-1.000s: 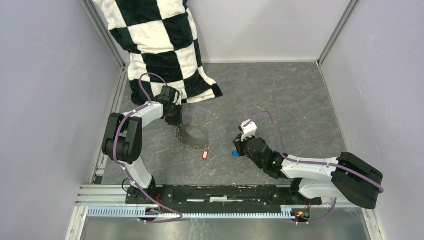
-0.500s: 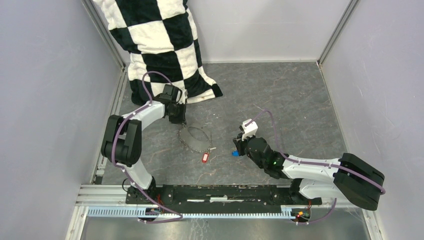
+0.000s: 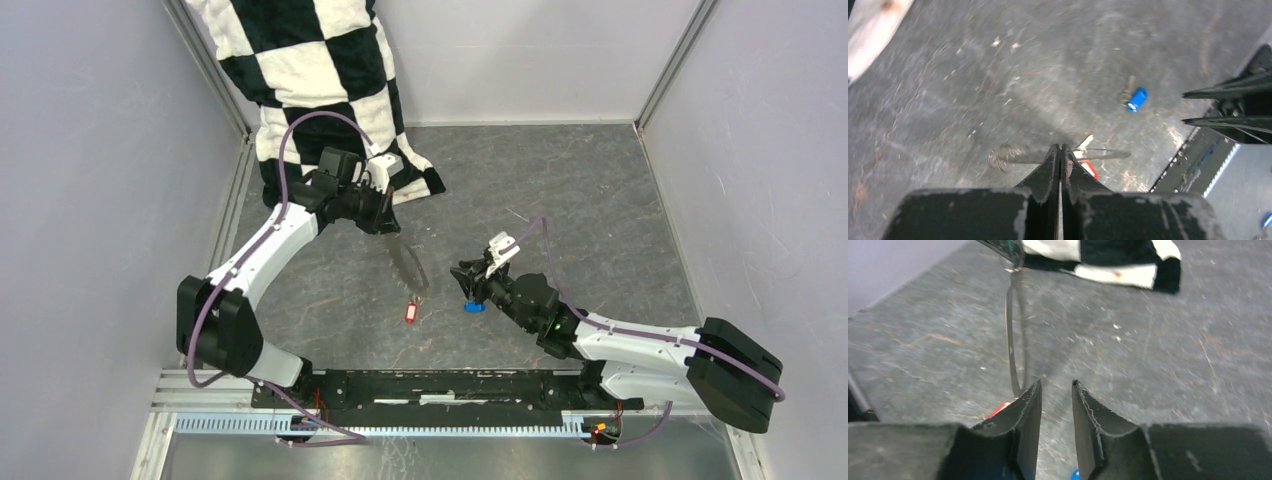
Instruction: Put the keys on the keyring
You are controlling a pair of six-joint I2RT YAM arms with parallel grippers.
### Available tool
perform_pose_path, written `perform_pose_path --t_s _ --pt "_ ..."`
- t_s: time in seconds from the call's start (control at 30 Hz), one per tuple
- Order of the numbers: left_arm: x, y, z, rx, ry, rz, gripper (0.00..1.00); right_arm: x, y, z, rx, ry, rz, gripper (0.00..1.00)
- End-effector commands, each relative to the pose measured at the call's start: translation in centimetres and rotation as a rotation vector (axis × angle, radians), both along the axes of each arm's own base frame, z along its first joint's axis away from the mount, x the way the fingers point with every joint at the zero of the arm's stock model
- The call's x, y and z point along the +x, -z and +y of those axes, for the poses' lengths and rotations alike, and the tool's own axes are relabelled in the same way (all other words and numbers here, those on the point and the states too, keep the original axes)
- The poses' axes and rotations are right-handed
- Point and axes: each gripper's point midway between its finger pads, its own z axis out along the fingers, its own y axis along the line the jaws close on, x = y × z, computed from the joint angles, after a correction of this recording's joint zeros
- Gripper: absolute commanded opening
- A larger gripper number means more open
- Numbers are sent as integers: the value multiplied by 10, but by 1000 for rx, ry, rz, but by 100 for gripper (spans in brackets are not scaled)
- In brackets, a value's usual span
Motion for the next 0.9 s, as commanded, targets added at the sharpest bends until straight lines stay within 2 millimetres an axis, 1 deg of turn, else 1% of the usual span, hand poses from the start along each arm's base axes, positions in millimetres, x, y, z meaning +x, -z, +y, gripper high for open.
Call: perform_pose_path --t_s 0.0,0.1,0.13,0.23,0.27,0.33,0.4,0.53,0.63,0.8,0.87 --pt "-36 -66 -28 -131 263 -171 2 -13 -60 22 96 -167 -190 42" --pt "-52 -79 -37 -166 320 -214 2 -26 -73 32 139 -258 -209 54" --pt "-56 -82 -38 -175 328 -226 2 -30 -75 35 152 -287 -210 57" --pt "-70 -90 -45 -200 357 -260 2 -34 -75 42 160 -323 -195 64" --pt "-73 -92 -47 -209 367 -268 2 -34 -74 43 158 -323 -193 65" --pt "-81 -95 -51 -229 396 -277 2 -34 -75 43 157 -327 -208 66" --pt "-90 -100 -54 -252 435 -295 2 -39 -83 45 172 -364 -254 65" --pt "-114 -109 -57 -317 544 -322 2 -60 -97 52 212 -485 -332 64" --pt "-136 -116 -57 -381 650 -365 2 -72 -108 52 252 -542 -371 65" --pt "-163 -126 -54 -454 765 -410 2 -80 -119 48 279 -565 -409 62" --pt "-169 -128 -54 -479 792 -410 2 -83 -124 48 303 -580 -410 61"
